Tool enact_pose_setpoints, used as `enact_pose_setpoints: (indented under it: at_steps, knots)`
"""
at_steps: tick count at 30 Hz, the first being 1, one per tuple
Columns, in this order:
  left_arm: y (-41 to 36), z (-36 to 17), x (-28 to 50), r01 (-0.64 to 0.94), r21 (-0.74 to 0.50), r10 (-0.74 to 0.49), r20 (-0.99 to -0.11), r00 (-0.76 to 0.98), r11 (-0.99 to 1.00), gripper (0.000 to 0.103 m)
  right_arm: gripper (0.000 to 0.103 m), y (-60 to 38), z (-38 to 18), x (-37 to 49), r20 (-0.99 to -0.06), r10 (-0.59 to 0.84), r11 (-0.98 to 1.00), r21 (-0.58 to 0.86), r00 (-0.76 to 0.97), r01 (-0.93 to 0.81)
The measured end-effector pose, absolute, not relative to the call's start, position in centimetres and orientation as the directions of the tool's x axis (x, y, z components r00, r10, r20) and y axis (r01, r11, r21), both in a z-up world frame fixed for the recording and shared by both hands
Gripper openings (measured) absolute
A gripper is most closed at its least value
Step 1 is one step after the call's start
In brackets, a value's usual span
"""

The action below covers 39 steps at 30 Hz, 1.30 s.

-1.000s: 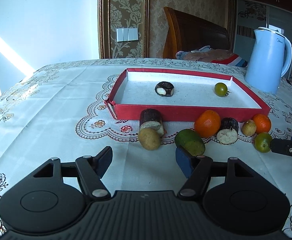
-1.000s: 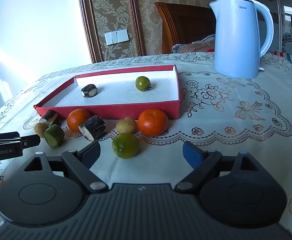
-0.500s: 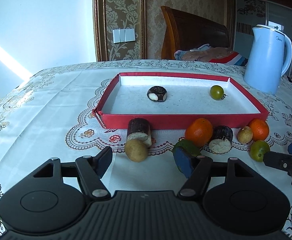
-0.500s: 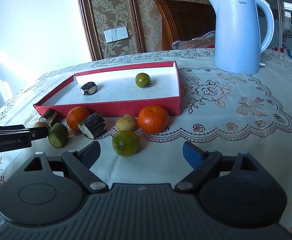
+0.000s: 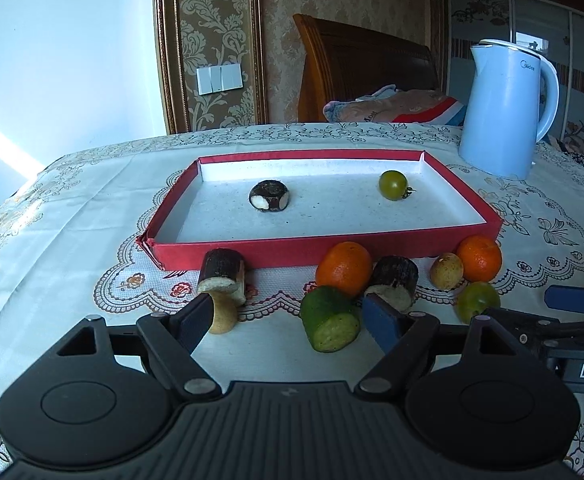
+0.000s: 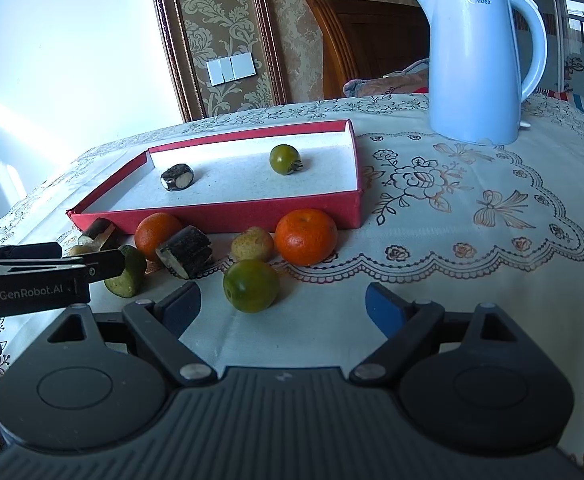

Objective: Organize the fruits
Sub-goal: 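Move left tool down toward the green cucumber chunk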

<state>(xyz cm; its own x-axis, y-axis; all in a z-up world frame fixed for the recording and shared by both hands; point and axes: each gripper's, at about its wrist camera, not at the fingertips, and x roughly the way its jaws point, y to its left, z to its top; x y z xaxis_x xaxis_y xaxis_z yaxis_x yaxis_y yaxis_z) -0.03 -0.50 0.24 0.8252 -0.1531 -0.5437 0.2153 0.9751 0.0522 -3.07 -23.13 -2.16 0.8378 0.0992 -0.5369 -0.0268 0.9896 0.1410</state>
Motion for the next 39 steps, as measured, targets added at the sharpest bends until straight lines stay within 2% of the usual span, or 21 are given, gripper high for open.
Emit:
enact_pose_setpoints:
  at_steps: [3, 7, 14, 24, 32, 39]
  knots:
    - [-1.2, 0.0, 0.2, 0.191, 0.106, -0.106, -0.535, 0.838, 0.976, 0.082, 0.089, -23.1, -2.2, -3.1, -0.539, 0.101, 0.989, 0.143, 0.836, -0.028]
    - [-1.4, -0.4, 1.2, 0.202, 0.095, -0.116, -0.555, 0.824, 0.975, 0.084, 0.089, -23.1, -2.2, -3.1, -0.536, 0.099, 0.990, 0.140, 0.838, -0.028]
    - [-2.5, -1.4, 1.7, 0.216, 0.169, -0.090, -0.549, 0.831, 0.962, 0.087, 0.089, -23.3, -2.3, -3.2, -0.537, 0.099, 0.989, 0.148, 0.837, -0.022]
    - [0.1, -1.1, 2.0, 0.151, 0.075, -0.084, -0.555, 0.828, 0.986, 0.091, 0.091, -23.2, -2.3, -3.2, -0.538, 0.096, 0.989, 0.144, 0.837, -0.022]
    - [0.4, -1.2, 1.4, 0.195, 0.089, -0.115, -0.551, 0.827, 0.977, 0.091, 0.091, -23.2, -2.3, -3.2, -0.538, 0.094, 0.989, 0.144, 0.837, -0.018]
    - [-0.9, -1.4, 0.7, 0.304, 0.154, -0.181, -0.529, 0.829, 0.940, 0.086, 0.091, -23.2, -2.4, -3.2, -0.539, 0.092, 0.989, 0.144, 0.837, -0.016]
